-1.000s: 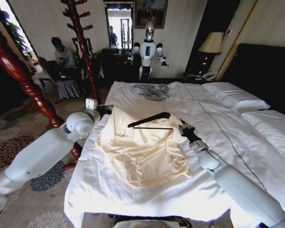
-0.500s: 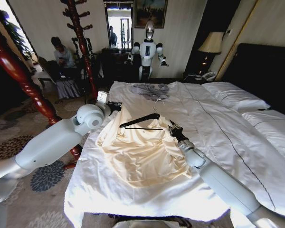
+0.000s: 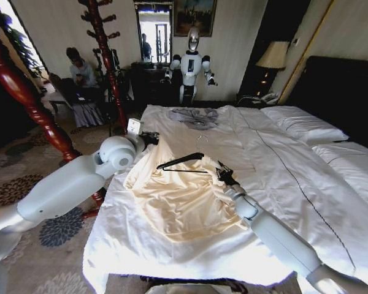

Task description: Pick up the clothes from the bed and hang them on the clothes hanger.

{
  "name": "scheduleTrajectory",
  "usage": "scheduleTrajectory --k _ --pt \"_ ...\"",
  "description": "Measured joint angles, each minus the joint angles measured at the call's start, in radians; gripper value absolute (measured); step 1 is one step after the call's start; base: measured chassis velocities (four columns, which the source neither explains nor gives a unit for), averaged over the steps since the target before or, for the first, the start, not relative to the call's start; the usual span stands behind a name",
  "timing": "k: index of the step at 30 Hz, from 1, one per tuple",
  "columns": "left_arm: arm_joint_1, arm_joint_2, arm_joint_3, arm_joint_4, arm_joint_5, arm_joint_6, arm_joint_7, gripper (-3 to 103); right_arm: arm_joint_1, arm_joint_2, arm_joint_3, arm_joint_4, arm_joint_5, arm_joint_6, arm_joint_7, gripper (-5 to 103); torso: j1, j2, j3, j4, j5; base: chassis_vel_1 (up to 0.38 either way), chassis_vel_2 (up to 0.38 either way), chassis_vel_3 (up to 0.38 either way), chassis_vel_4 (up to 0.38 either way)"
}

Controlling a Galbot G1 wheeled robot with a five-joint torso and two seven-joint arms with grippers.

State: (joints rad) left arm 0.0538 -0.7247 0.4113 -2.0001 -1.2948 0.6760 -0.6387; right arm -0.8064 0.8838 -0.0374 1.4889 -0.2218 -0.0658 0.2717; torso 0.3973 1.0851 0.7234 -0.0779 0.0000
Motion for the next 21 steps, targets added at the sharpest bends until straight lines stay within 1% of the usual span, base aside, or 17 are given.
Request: scheduleTrajectory --k 2,3,5,7,9,11,14,16,17,18,19,21 --pt "0.001 0.001 -0.001 -0.018 0.0 0.006 -0.004 0 0.014 0.007 -0.009 -0.012 0.002 -0.024 0.007 18 0.0 0.0 0.0 0.0001 0.0 0.0 0.0 0.0 0.0" --pt "0.001 0.001 -0.001 -0.018 0.0 0.006 -0.004 0 0.014 0.007 -0.009 -0.012 0.002 -0.024 0.007 18 0.0 0.0 0.0 0.0001 0.0 0.0 0.0 0.0 0.0" --pt "0.0 -0.002 0.002 -0.031 0.0 0.009 -0.013 0 0.027 0.013 -0.019 -0.014 0.014 -0.055 0.016 18 0.0 0.0 0.0 0.0001 0.0 0.0 0.0 0.0 0.0" --pt "-0.009 -0.016 0.017 -0.042 -0.001 0.017 -0.033 0 0.047 0.018 -0.049 -0.012 0.048 -0.11 0.038 18 0.0 0.0 0.0 0.0 0.0 0.0 0.0 0.0 0.0" --pt "-0.01 -0.019 0.02 -0.043 -0.001 0.018 -0.036 0 0.049 0.018 -0.053 -0.011 0.052 -0.116 0.04 18 0.0 0.0 0.0 0.0 0.0 0.0 0.0 0.0 0.0" --pt "-0.022 -0.035 0.04 -0.048 -0.001 0.023 -0.054 0 0.067 0.027 -0.081 -0.008 0.073 -0.161 0.057 18 0.0 0.0 0.0 -0.0001 0.0001 0.0 0.0 0.0 0.0" --pt "-0.032 -0.046 0.057 -0.05 -0.001 0.024 -0.066 0 0.084 0.036 -0.093 -0.009 0.084 -0.179 0.065 18 0.0 0.0 0.0 0.0 0.0 0.0 0.0 0.0 0.0" --pt "-0.046 -0.063 0.075 -0.049 0.0 0.026 -0.079 0 0.1 0.045 -0.111 -0.009 0.107 -0.203 0.073 18 0.0 0.0 0.0 0.0001 0.0001 0.0 0.0 0.0 0.0" --pt "-0.059 -0.083 0.093 -0.046 0.003 0.028 -0.088 0 0.12 0.053 -0.13 -0.009 0.136 -0.228 0.082 18 0.0 0.0 0.0 0.0001 0.0 0.0 0.0 0.0 0.0" --pt "-0.066 -0.098 0.104 -0.044 0.006 0.028 -0.095 0 0.133 0.058 -0.142 -0.011 0.149 -0.238 0.087 18 0.0 0.0 0.0 0.0 0.0 0.0 0.0 0.0 0.0" --pt "-0.066 -0.098 0.104 -0.044 0.006 0.028 -0.095 0 0.133 0.058 -0.142 -0.011 0.149 -0.238 0.087 18 0.0 0.0 0.0 0.0 0.0 0.0 0.0 0.0 0.0" --pt "-0.077 -0.123 0.125 -0.038 0.022 0.029 -0.1 0 0.151 0.069 -0.158 -0.018 0.164 -0.247 0.093 18 0.0 0.0 0.0 0.0001 0.0002 0.0 0.0 0.0 0.0"
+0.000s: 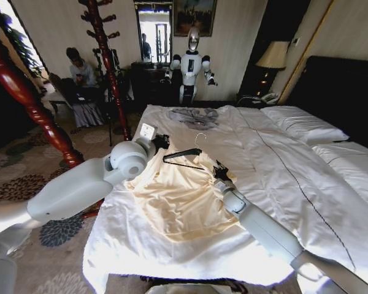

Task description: Pick up the clothes from the bed and hang them on the clothes hanger.

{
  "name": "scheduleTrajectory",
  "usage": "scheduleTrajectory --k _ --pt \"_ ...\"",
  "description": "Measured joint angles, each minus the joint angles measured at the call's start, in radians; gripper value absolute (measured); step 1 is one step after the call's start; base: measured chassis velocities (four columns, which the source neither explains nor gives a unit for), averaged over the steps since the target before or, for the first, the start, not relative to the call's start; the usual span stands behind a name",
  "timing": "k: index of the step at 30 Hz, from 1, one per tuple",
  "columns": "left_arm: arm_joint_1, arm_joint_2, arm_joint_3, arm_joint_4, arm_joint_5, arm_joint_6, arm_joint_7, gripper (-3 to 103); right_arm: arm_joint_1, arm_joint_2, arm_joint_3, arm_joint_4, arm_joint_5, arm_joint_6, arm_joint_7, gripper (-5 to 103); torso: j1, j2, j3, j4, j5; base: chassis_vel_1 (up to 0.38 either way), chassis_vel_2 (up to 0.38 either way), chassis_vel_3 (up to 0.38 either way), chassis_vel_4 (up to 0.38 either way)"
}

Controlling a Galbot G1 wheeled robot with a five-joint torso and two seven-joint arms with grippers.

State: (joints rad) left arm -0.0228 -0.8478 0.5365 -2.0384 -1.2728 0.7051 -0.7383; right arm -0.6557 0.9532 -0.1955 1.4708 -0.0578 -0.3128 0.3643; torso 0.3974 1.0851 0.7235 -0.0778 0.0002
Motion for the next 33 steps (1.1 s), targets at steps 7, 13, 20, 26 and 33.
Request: scheduleTrajectory --k 7,13,20,26,33 --pt "-0.048 -0.1 0.076 0.053 0.05 0.0 -0.001 0 0.026 0.016 -0.038 0.011 0.026 -0.019 0.004 18 0.0 0.0 0.0 0.0001 -0.0001 0.0 0.0 0.0 0.0" --pt "-0.103 -0.182 0.133 0.102 0.072 -0.001 0.002 0 0.032 0.02 -0.044 0.012 0.031 -0.022 0.006 18 0.0 0.0 0.0 -0.0004 0.0002 0.0 0.0 0.0 0.0" --pt "-0.149 -0.248 0.2 0.118 0.089 -0.004 0.017 0 0.033 0.014 -0.037 0.007 0.031 -0.029 0.01 18 0.0 0.0 0.0 -0.0002 0.0001 0.0 0.0 0.0 0.0" --pt "-0.139 -0.242 0.257 0.063 0.113 -0.007 0.038 0 0.033 0.008 -0.019 0.001 0.043 -0.025 0.01 18 0.0 0.0 0.0 0.0001 -0.0001 0.0 0.0 0.0 0.0" --pt "-0.118 -0.243 0.292 0.034 0.128 -0.012 0.05 0 0.029 0.007 0.0 0.017 0.048 -0.012 0.017 18 0.0 0.0 0.0 -0.0003 0.0 0.0 0.0 0.0 0.0"
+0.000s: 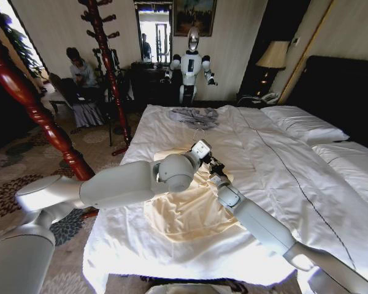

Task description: Pick up the clothes from the bed and hang them on the clothes hanger.

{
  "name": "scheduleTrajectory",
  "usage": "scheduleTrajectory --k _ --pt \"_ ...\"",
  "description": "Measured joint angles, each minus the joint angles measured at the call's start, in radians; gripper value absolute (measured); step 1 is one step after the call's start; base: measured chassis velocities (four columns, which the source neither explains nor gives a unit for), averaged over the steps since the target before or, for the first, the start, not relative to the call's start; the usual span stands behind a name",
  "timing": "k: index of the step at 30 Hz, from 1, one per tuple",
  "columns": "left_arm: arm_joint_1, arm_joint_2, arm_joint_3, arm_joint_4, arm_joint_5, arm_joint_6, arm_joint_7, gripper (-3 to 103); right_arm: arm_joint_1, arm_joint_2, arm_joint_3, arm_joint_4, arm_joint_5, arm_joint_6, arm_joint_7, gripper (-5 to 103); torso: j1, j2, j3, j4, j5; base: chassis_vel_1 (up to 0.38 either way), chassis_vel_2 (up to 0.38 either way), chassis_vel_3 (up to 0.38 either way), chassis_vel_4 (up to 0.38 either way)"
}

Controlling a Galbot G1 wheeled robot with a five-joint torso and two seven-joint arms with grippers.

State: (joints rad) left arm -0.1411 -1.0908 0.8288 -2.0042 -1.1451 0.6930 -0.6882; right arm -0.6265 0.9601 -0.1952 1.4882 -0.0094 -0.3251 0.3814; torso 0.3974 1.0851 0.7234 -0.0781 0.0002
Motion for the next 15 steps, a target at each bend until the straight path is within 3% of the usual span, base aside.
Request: scheduleTrajectory --k 7,9,12,15 --pt "0.071 0.061 -0.021 -0.057 -0.009 -0.018 0.029 3 -0.042 -0.016 0.049 0.028 -0.039 0.059 0.001 18 0.0 0.0 0.0 0.0002 -0.0003 0.0 0.0 0.0 0.0" --pt "0.083 0.065 -0.027 -0.064 -0.017 -0.02 0.03 8 -0.052 -0.017 0.058 0.035 -0.046 0.064 0.001 18 0.0 0.0 0.0 0.0001 -0.0003 0.0 0.0 0.0 0.0" --pt "0.118 0.097 -0.037 -0.105 -0.03 -0.025 0.042 25 -0.087 -0.016 0.091 0.053 -0.089 0.081 0.003 18 0.0 0.0 0.0 0.0 -0.0002 0.0 0.0 0.0 0.0" --pt "0.141 0.123 -0.039 -0.126 -0.008 -0.027 0.053 30 -0.093 -0.015 0.112 0.052 -0.123 0.098 0.004 18 0.0 0.0 0.0 0.0001 -0.0001 0.0 0.0 0.0 0.0"
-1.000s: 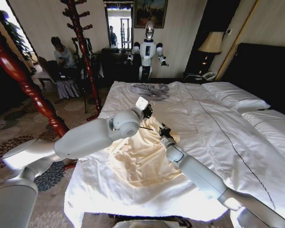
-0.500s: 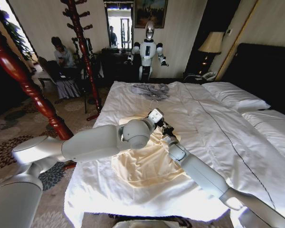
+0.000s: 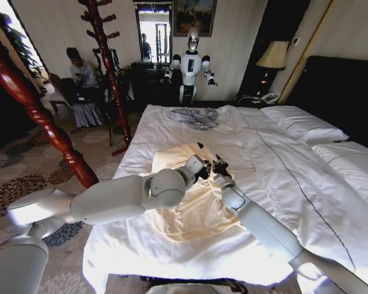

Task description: Pick up the clothes from the bed and hang them on the clothes hanger.

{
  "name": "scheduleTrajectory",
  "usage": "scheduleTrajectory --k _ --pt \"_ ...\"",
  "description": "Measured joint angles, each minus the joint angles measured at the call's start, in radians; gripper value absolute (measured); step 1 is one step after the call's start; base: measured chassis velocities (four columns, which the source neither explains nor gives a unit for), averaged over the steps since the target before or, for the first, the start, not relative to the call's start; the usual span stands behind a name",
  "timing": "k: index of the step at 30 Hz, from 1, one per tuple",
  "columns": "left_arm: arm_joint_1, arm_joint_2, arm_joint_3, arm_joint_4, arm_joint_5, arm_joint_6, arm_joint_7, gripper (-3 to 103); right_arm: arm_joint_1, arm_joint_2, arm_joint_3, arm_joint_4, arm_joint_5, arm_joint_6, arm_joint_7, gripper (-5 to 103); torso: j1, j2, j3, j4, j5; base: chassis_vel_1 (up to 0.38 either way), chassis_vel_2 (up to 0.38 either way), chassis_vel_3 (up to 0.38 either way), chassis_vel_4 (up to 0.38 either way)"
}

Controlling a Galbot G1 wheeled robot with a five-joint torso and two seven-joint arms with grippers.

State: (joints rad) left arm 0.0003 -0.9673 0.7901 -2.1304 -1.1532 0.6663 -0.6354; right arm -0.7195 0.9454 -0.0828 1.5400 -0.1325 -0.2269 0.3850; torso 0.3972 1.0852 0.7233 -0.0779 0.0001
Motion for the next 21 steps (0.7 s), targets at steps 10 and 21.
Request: scheduleTrajectory --k 10,21 --pt "0.165 0.137 -0.086 -0.08 0.121 0.003 0.039 68 -0.01 -0.009 0.055 -0.008 -0.087 0.057 -0.009 18 0.0 0.0 0.0 0.0003 -0.0003 0.0 0.0 0.0 0.0" --pt "0.358 0.296 -0.341 -0.164 0.184 -0.016 0.136 100 -0.06 -0.013 0.071 0.006 -0.117 0.098 -0.01 18 0.0 0.0 0.0 0.0001 -0.0003 0.0 0.0 0.0 0.0"
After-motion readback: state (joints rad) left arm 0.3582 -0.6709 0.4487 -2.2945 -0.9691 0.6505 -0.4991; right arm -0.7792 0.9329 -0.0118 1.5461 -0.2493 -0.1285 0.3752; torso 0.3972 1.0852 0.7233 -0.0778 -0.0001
